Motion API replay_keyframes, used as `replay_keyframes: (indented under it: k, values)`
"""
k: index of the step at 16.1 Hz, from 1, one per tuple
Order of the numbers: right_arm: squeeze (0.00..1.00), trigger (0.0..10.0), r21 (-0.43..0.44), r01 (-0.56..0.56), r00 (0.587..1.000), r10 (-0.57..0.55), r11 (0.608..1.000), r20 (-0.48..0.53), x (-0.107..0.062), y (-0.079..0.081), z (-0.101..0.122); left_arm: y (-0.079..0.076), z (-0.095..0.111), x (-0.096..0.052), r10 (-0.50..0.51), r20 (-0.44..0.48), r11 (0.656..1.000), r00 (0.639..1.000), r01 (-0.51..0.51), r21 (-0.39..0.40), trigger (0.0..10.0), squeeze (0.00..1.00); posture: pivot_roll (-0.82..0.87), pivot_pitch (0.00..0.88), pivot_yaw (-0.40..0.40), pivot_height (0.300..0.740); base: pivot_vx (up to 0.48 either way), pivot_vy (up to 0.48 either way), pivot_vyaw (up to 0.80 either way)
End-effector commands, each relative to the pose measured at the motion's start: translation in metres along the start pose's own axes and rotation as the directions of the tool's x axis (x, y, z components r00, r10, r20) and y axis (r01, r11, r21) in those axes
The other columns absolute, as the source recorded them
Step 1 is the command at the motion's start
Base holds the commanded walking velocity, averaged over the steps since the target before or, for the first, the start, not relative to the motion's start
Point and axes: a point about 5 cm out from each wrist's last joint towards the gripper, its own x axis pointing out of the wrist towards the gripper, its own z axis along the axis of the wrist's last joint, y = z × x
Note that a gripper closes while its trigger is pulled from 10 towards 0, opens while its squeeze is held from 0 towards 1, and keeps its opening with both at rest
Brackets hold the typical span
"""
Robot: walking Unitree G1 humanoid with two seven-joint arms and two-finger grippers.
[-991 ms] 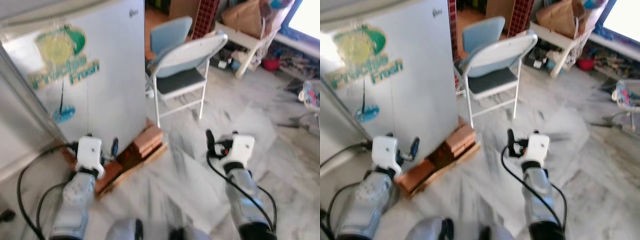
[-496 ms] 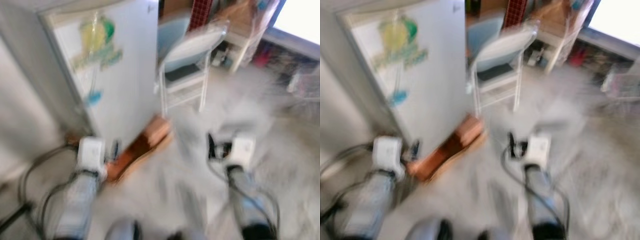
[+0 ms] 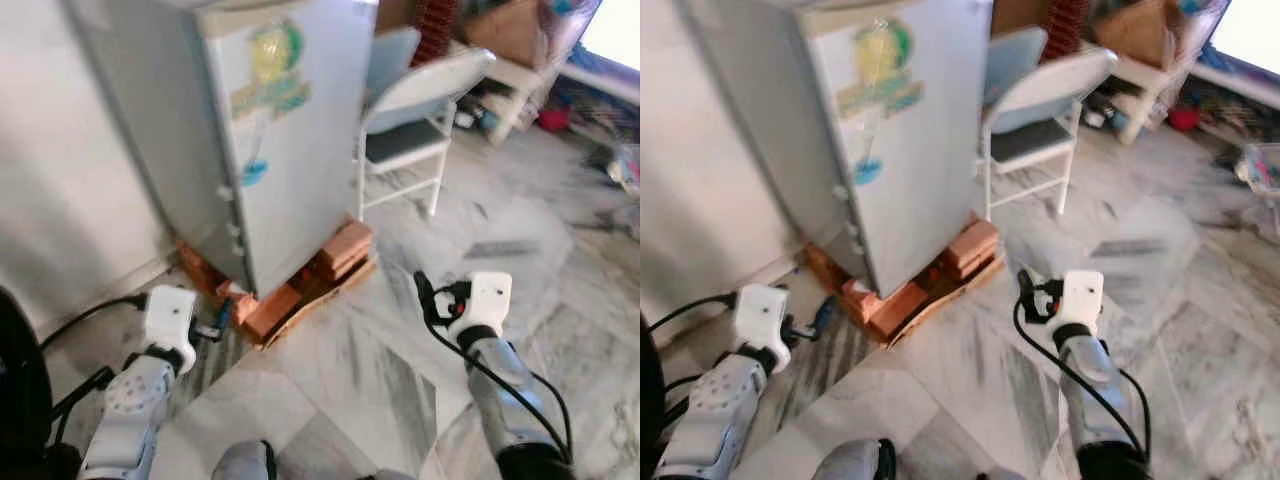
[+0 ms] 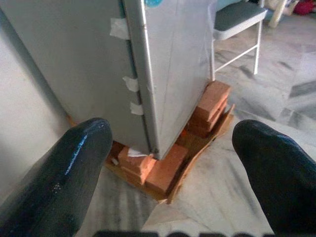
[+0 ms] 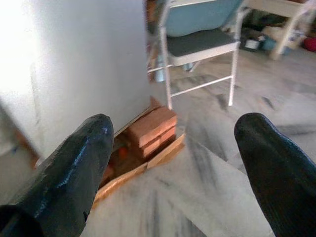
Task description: Restocking fridge
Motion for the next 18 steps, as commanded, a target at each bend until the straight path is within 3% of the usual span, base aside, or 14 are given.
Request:
replay_keyframes:
  k: [1,5,8,9,15,18]
  values:
    - [0.00,10.0,-0.019,-0.021,1.000,0.021,1.000,-0.005,-0.002,0.001,0.003,0.005,0.006,0.004,0.006,0.023,1.000,1.000,-0.007,0.018,10.0,0.00,0.10,0.085,-0.056,0.740,0.000,0.000,0.00]
    - [0.00,10.0,0.045,0.042,0.999,-0.041,0.998,-0.025,-0.012,0.011,-0.011,-0.012,0.002,-0.001,0.013,0.056,1.000,0.998,-0.014,0.006,10.0,0.00,0.11,0.074,-0.068,0.740,0.000,0.000,0.00]
    - [0.00,10.0,0.108,0.103,0.994,-0.107,0.989,0.027,-0.014,0.016,-0.012,-0.021,-0.005,-0.007,0.074,0.048,0.995,0.996,-0.071,-0.068,10.0,0.00,0.13,0.068,-0.053,0.740,0.000,0.104,0.00]
    - [0.00,10.0,0.096,0.149,0.987,-0.154,0.984,0.051,-0.016,0.011,-0.009,-0.020,-0.005,-0.008,0.112,0.049,0.990,0.992,-0.108,-0.090,10.0,0.00,0.12,0.066,-0.054,0.740,0.000,0.431,0.00]
    - [0.00,10.0,0.106,0.176,0.980,-0.184,0.979,0.069,-0.013,0.008,-0.005,-0.018,0.004,0.002,0.121,0.093,0.992,0.988,-0.117,-0.046,10.0,0.00,0.12,0.074,-0.045,0.740,0.000,0.454,0.00]
    - [0.00,10.0,0.103,0.176,0.980,-0.185,0.979,0.077,-0.014,0.012,-0.005,-0.018,0.006,0.003,0.093,0.109,0.996,0.990,-0.091,-0.017,10.0,0.00,0.11,0.078,-0.041,0.740,0.369,0.220,0.00]
